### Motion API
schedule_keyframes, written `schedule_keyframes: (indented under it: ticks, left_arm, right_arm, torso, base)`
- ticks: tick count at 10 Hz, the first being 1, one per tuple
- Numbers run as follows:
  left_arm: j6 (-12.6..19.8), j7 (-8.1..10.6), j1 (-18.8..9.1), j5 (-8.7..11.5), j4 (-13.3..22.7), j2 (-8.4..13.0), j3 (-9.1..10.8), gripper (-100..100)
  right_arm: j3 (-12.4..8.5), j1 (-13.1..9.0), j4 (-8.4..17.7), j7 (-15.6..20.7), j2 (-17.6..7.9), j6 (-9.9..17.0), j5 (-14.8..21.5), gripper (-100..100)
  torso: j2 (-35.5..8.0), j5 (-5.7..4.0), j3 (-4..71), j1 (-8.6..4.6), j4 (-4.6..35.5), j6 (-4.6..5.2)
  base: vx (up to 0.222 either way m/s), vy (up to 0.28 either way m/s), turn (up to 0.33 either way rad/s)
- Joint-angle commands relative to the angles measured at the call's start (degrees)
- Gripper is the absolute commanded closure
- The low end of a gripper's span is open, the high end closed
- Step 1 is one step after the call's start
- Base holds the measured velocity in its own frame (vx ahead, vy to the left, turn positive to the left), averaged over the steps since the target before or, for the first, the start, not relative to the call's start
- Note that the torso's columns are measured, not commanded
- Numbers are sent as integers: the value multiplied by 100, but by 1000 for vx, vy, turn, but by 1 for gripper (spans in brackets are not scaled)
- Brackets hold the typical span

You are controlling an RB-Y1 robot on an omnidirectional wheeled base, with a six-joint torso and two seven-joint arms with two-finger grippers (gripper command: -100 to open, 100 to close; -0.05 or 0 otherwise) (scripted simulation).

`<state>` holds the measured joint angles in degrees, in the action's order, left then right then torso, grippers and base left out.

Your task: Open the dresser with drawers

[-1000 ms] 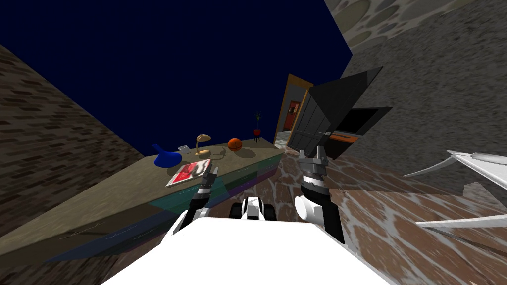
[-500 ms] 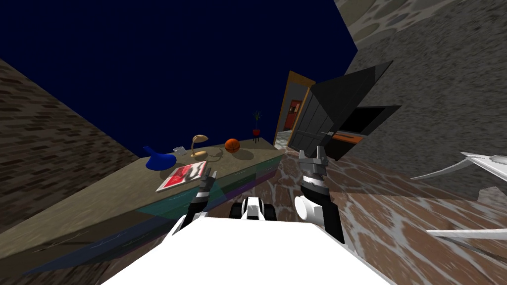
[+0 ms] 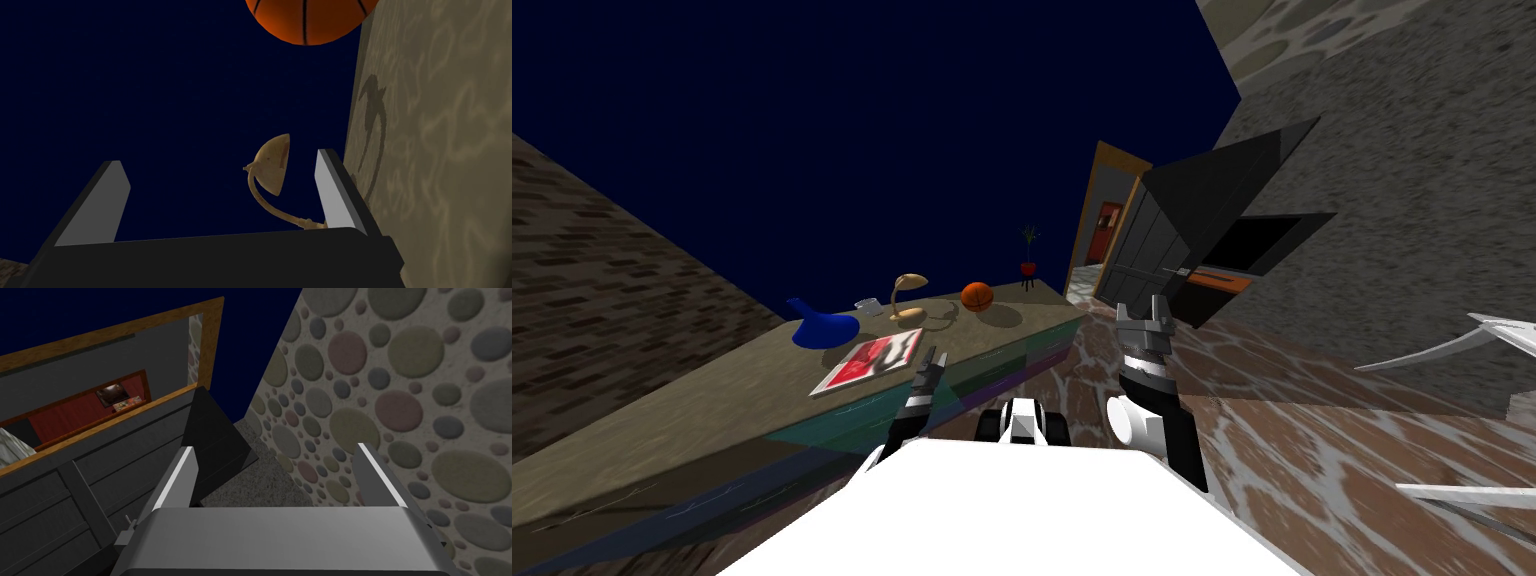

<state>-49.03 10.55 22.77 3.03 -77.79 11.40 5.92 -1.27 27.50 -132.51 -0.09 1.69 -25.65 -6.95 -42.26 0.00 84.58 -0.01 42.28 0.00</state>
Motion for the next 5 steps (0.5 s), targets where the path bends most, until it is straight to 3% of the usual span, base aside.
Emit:
schedule_keyframes:
  ticks: [1, 5]
  left_arm:
    - [-180, 1, -86, 49, 463, -28, 43, -100]
    - [-366, 10, -151, 114, 1071, -79, 97, -100]
  right_arm:
    - [0, 0, 0, 0, 0, 0, 0, 0]
    - [0, 0, 0, 0, 0, 0, 0, 0]
  torso:
    - [-1, 1, 1, 5, -1, 0]
    - [-3, 0, 0, 3, 0, 0]
  base:
    - [73, -65, 19]
    - [71, -60, 17]
